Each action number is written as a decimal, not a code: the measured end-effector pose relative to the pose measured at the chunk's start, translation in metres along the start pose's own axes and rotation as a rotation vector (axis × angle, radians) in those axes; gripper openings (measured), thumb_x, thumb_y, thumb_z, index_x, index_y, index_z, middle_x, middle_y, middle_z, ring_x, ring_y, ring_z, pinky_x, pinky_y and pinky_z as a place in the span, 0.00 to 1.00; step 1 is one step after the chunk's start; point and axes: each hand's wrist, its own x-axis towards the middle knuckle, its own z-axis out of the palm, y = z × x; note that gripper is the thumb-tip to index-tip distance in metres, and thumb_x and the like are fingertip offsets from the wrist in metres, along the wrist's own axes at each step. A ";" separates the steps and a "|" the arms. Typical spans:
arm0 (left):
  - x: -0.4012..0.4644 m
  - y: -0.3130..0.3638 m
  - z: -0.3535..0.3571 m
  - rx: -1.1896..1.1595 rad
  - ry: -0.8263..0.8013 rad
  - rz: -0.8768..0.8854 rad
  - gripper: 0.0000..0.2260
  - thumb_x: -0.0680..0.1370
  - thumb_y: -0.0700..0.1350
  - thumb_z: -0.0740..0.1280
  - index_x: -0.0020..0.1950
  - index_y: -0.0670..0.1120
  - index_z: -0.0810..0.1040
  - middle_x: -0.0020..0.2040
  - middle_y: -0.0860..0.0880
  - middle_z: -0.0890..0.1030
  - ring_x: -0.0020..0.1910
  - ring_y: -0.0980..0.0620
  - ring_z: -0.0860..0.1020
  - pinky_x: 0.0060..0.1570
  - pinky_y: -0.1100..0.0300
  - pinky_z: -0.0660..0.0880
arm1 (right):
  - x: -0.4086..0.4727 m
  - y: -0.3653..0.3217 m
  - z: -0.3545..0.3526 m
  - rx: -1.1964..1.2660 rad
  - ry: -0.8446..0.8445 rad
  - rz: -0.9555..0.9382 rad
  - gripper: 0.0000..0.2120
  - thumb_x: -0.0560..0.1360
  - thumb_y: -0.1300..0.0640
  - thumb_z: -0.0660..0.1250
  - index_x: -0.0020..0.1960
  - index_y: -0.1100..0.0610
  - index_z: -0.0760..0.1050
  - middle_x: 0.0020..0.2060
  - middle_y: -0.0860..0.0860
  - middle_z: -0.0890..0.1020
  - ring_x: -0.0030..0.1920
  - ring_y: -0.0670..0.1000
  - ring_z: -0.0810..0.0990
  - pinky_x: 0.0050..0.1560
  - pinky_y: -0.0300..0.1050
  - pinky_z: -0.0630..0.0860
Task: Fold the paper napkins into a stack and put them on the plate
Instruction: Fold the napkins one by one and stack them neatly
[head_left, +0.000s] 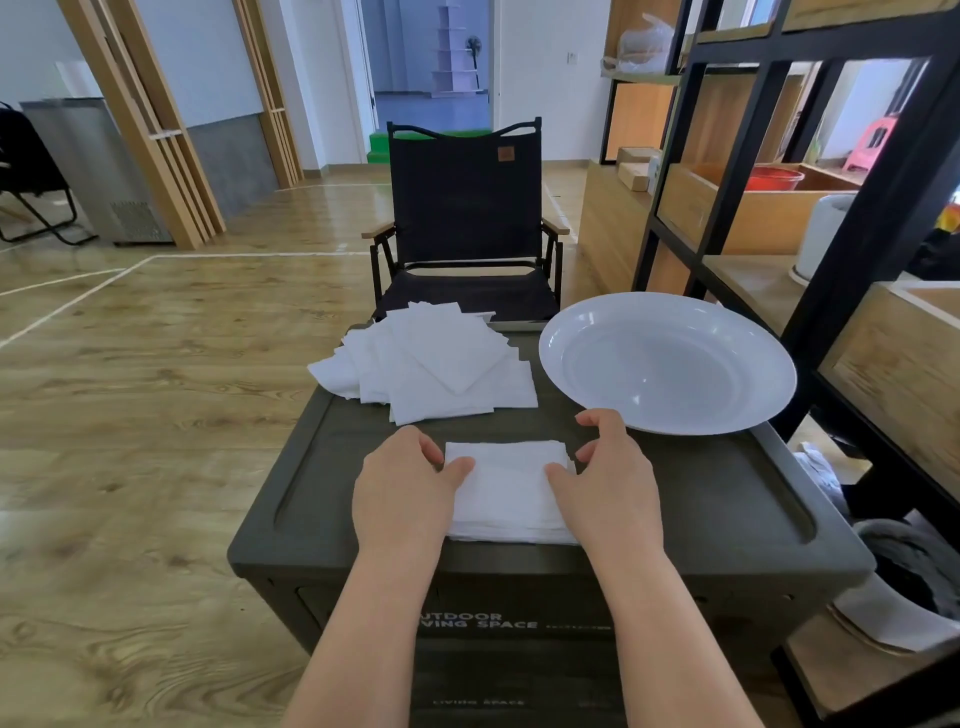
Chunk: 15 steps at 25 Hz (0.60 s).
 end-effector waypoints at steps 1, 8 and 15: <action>0.010 0.002 -0.001 0.007 0.028 0.056 0.11 0.72 0.54 0.72 0.39 0.51 0.72 0.36 0.55 0.75 0.34 0.59 0.72 0.30 0.63 0.63 | 0.000 0.000 -0.001 0.031 0.021 0.005 0.24 0.71 0.55 0.72 0.63 0.47 0.65 0.45 0.46 0.74 0.39 0.42 0.72 0.33 0.31 0.64; 0.099 0.033 0.024 0.389 -0.064 0.409 0.16 0.75 0.54 0.68 0.58 0.47 0.74 0.54 0.48 0.77 0.54 0.50 0.73 0.47 0.60 0.70 | 0.011 0.000 -0.008 0.195 0.078 -0.004 0.21 0.71 0.52 0.72 0.59 0.42 0.65 0.43 0.41 0.73 0.40 0.40 0.72 0.36 0.29 0.63; 0.089 0.037 0.011 0.516 0.102 0.491 0.11 0.81 0.44 0.56 0.49 0.44 0.78 0.48 0.47 0.80 0.47 0.49 0.76 0.40 0.61 0.67 | 0.016 0.003 -0.012 0.243 0.079 -0.015 0.20 0.72 0.51 0.71 0.57 0.40 0.65 0.47 0.42 0.76 0.41 0.43 0.76 0.36 0.29 0.66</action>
